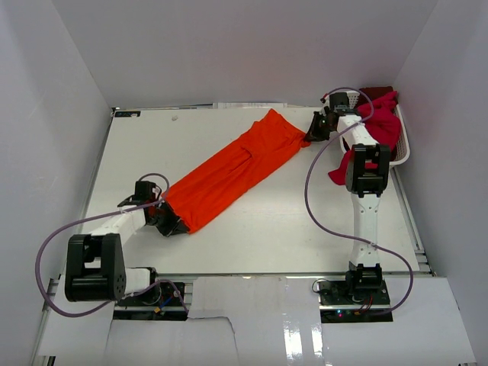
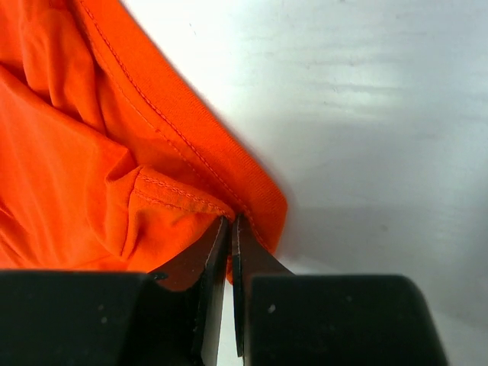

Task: Fold and stack the t-shirts
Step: Rotate the tshirt 90 degrees

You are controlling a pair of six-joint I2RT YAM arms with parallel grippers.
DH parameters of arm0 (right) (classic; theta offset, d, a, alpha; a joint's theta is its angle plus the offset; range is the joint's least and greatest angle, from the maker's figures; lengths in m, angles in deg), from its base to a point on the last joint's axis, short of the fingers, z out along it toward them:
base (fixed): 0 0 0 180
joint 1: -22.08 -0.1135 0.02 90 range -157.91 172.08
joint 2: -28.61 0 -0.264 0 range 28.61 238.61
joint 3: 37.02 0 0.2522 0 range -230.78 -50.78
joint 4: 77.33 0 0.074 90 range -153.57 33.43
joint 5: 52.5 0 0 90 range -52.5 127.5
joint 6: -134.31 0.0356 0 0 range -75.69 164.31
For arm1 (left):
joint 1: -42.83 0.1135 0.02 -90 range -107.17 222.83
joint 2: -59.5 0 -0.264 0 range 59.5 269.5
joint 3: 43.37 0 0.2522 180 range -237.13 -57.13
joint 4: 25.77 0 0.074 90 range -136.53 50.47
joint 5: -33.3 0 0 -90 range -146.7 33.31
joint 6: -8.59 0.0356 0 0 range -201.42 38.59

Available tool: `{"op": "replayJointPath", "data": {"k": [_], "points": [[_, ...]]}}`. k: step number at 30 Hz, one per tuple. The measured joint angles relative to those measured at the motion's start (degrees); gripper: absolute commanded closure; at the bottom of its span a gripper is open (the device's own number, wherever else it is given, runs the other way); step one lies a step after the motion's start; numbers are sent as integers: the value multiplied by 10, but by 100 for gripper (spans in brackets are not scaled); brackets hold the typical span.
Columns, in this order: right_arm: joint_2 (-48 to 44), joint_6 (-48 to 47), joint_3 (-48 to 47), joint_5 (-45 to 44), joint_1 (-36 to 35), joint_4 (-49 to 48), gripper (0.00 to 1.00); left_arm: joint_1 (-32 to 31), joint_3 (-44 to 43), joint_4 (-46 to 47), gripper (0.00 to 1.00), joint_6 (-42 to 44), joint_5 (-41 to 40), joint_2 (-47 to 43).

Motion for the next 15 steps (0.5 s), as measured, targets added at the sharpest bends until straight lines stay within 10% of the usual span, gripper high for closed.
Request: {"op": "replayJointPath", "data": {"k": [15], "points": [[38,85,-5,88,6,-121,91,-99,87,26,100,-111,22,-90]]}}
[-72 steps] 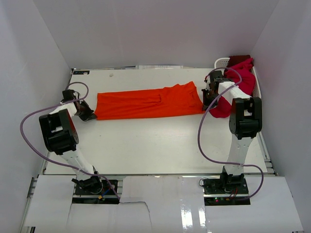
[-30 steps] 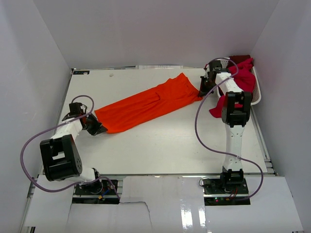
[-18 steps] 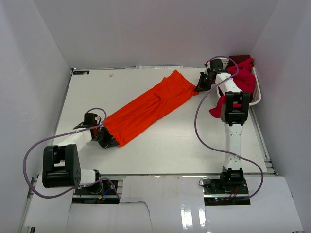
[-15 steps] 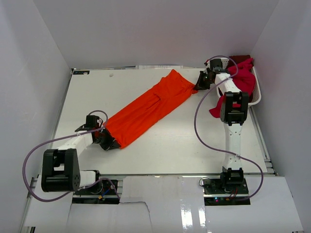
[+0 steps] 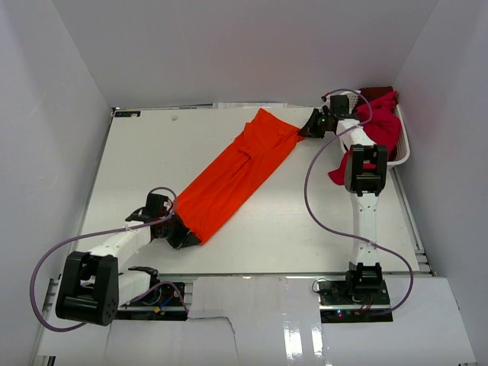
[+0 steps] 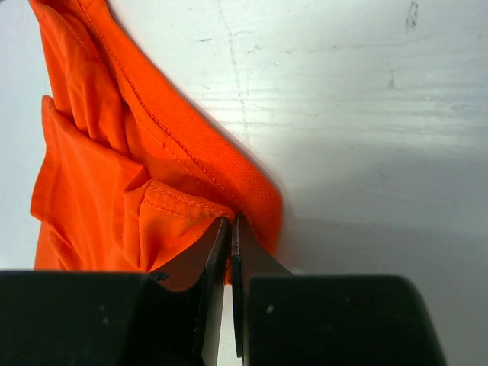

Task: Fold and stack the t-shirts
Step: Rotate the tshirt 90 degrees

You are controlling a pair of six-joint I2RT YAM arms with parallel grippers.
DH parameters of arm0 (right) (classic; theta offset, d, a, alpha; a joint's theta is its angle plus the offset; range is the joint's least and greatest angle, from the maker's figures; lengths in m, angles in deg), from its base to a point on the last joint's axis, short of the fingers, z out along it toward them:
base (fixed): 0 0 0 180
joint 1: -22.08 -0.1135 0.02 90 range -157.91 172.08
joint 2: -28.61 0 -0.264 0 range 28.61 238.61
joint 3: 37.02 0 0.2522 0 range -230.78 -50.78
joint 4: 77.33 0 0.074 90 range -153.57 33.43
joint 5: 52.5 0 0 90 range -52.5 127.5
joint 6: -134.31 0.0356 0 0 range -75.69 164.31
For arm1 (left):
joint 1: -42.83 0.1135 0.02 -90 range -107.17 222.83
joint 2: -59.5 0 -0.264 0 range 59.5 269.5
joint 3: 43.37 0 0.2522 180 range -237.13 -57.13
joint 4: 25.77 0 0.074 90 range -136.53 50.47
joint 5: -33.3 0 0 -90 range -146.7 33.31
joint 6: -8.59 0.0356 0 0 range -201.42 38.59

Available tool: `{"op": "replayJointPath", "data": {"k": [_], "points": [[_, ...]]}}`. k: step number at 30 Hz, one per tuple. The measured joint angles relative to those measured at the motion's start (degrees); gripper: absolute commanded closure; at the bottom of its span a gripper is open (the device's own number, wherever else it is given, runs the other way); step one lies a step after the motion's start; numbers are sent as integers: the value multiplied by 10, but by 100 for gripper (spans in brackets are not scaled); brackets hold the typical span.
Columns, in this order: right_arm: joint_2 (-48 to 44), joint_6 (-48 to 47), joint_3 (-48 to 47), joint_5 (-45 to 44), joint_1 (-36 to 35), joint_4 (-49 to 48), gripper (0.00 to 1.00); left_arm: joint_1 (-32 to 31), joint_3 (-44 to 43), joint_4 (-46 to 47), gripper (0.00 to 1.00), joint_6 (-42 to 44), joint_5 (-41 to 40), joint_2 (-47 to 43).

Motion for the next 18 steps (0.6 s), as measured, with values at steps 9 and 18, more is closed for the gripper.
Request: {"op": "replayJointPath", "data": {"k": [9,18], "points": [[22,62,-3,30,0,-69,90,-79,26,57,100,-78,18,4],[55,157,-3,57,-9,-186,87,-188,29,128,100,-161,26,44]]}}
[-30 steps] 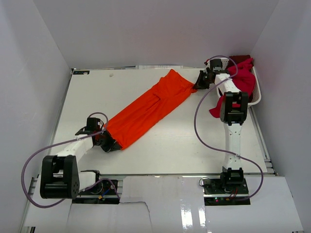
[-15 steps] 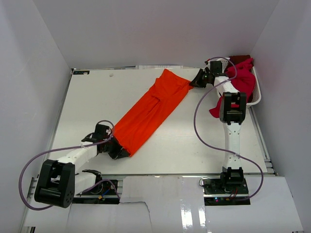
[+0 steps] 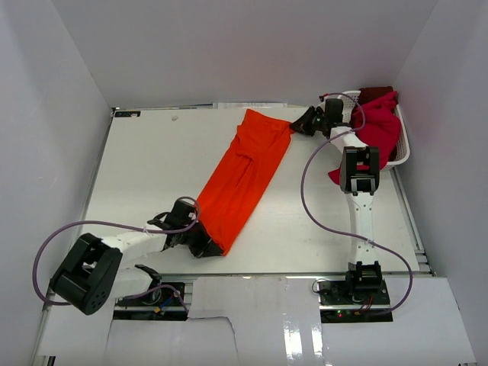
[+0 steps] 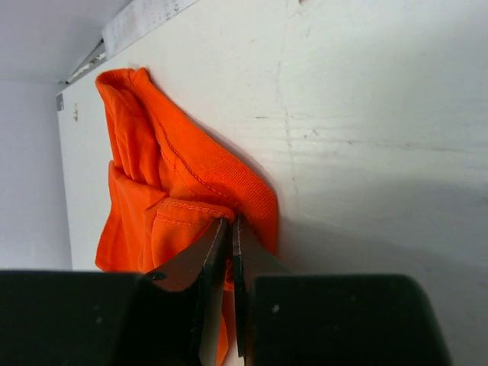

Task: Fold and stack the t-shirts
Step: Rotate the tshirt 90 degrees

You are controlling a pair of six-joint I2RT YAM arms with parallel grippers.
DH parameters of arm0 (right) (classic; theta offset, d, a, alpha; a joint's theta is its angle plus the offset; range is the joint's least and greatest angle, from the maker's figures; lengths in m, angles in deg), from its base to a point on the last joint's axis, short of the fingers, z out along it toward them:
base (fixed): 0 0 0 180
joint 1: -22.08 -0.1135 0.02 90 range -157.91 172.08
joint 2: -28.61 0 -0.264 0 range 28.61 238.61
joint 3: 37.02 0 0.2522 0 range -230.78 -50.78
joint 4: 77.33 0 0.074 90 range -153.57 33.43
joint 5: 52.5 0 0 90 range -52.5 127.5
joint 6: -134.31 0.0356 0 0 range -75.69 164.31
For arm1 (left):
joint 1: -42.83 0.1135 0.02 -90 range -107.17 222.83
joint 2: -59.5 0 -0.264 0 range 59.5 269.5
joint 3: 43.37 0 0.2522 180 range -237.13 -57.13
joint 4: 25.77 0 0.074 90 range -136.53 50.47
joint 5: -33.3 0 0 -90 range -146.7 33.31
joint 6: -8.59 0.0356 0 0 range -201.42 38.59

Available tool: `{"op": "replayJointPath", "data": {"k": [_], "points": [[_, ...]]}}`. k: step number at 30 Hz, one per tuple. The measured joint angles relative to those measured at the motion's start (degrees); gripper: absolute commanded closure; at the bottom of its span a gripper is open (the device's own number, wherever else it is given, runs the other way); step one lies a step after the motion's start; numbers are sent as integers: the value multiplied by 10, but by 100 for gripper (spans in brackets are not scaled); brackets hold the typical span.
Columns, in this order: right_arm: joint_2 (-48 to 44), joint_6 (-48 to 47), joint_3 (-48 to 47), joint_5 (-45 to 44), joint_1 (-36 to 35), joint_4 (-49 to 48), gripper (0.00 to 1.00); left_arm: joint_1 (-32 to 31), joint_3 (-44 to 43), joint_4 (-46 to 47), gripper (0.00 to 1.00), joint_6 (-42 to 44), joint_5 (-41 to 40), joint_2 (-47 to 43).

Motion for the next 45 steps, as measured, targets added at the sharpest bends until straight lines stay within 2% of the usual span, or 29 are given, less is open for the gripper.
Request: {"op": "replayJointPath", "data": {"k": [6,11,16,18,19,20,21,23,28,34,37,45], "points": [[27,50,-12,12,-4,-69,86,-89,-5,58,100,-61,2,41],[39,70,-19,15,-8,-103,85,-171,-41,115,100,-108,9,117],[40,75,-19,12,-8,-116,73,-225,-90,148,100,-131,16,186],[40,75,-19,10,-8,-122,73,-231,-92,152,100,-136,13,189],[40,75,-19,9,-8,-124,68,-231,-92,153,100,-137,13,189],[40,75,-19,9,-7,-127,55,-231,-92,153,100,-139,13,189],[40,80,-19,11,-7,-132,46,-232,-92,153,100,-140,13,189],[39,81,-20,11,-6,-149,38,-235,-92,156,100,-143,11,189],[33,77,-17,-9,-3,-167,30,-246,-92,167,100,-147,10,194],[16,36,-15,-54,8,-147,27,-257,-105,171,100,-147,11,208],[14,17,-16,-71,18,-133,22,-260,-107,172,100,-146,12,210],[13,-8,-30,-87,31,-121,23,-261,-107,173,100,-146,12,210]]}}
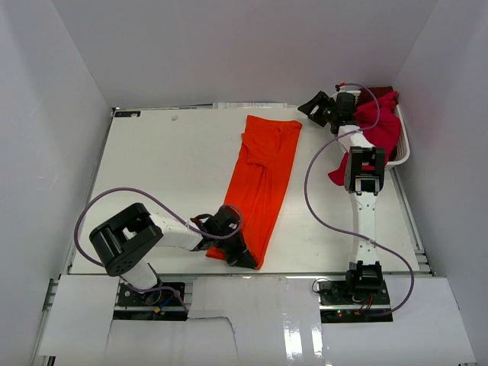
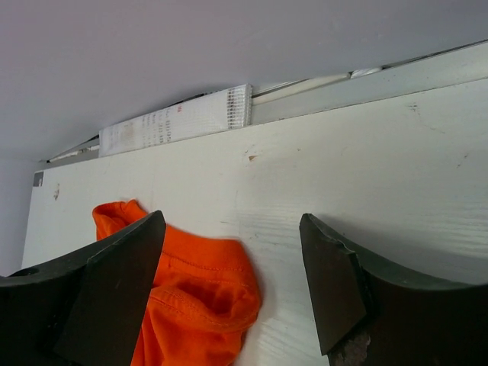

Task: Fold and stack the t-shirts
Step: Rotate the tshirt 90 degrees

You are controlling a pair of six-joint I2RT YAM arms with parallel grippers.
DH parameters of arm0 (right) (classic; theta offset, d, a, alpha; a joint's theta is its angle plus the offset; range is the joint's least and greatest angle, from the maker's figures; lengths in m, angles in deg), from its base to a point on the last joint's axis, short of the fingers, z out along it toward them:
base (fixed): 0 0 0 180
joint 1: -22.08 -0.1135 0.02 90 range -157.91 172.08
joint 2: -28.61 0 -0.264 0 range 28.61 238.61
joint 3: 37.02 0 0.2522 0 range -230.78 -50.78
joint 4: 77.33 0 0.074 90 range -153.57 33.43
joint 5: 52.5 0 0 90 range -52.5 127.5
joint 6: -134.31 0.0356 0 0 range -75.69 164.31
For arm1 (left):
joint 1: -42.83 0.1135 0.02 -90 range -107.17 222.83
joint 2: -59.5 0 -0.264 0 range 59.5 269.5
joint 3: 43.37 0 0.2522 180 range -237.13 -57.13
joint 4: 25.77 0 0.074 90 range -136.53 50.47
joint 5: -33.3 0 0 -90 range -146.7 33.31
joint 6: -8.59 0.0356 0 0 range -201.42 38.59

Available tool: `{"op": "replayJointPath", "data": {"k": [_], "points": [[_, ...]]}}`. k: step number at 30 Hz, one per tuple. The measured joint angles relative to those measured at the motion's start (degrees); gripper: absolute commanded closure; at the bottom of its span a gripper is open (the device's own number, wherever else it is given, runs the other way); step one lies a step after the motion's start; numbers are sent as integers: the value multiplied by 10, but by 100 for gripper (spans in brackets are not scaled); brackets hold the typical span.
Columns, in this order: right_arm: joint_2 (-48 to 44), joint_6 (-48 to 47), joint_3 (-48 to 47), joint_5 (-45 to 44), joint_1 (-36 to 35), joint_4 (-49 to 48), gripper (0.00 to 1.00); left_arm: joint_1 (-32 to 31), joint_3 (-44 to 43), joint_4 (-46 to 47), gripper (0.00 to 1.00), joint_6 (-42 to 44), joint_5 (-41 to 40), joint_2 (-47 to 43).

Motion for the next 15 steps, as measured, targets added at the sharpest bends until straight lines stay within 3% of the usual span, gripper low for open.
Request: {"op": "replayJointPath", "data": {"k": [4,15], "points": [[-18,-10,12,10,-2,13,23,0,-1,-1,100,1,0,0],[-187,-48,120,73,-4,88,27,-10,-20,-23,52,8,10,3]]}}
